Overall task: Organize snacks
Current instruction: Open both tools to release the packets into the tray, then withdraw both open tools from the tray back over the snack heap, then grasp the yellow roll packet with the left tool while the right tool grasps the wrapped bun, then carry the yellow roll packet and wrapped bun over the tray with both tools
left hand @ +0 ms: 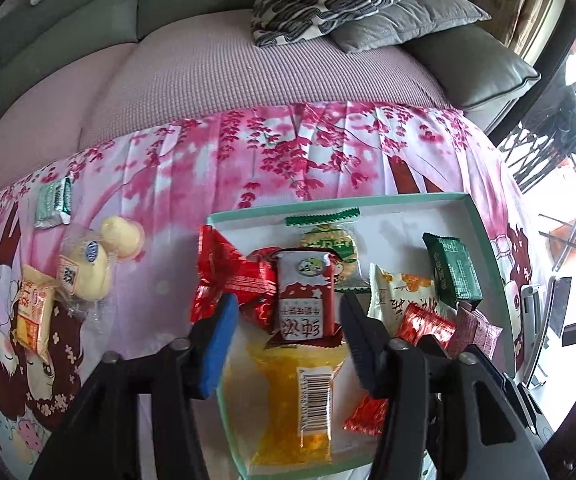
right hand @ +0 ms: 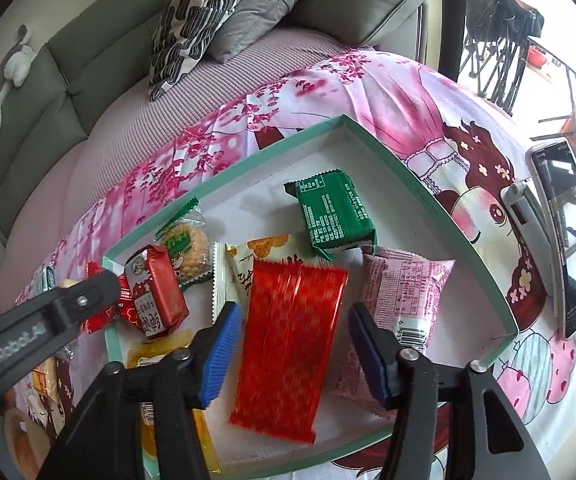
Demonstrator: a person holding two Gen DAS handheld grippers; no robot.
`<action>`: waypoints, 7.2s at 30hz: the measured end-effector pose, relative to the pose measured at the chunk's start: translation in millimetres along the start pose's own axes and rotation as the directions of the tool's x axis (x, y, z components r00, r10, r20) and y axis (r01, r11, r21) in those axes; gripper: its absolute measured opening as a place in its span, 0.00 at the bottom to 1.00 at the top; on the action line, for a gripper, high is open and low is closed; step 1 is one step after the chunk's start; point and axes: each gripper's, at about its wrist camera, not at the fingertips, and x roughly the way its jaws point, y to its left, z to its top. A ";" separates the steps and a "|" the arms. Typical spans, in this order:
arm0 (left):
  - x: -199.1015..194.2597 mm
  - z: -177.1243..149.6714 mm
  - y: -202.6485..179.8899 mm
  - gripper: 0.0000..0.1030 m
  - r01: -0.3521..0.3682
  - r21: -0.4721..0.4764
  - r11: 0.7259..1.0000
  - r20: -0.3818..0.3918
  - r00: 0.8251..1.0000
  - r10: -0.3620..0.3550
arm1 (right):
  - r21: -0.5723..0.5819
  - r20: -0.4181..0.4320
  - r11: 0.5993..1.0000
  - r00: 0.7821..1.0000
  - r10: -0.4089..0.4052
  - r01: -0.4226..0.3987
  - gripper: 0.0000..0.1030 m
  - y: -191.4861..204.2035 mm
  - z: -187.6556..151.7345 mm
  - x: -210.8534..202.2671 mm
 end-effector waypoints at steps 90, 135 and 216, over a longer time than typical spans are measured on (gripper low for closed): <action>-2.3 -100.0 304.9 0.91 -0.317 -0.488 0.813 -0.118 0.947 0.299 | -0.446 -0.161 0.865 0.972 0.173 -0.228 0.90 228.7 -108.7 38.6; 54.1 -51.2 316.2 0.65 -0.243 -0.386 0.890 -0.082 0.970 0.230 | -0.221 -0.287 0.940 0.939 0.192 -0.260 0.87 292.4 -24.5 93.5; -46.9 -52.1 207.8 0.38 -0.143 -0.337 0.931 0.062 0.983 0.174 | -0.218 -0.032 0.902 0.927 0.374 -0.371 0.49 161.0 -51.4 -36.8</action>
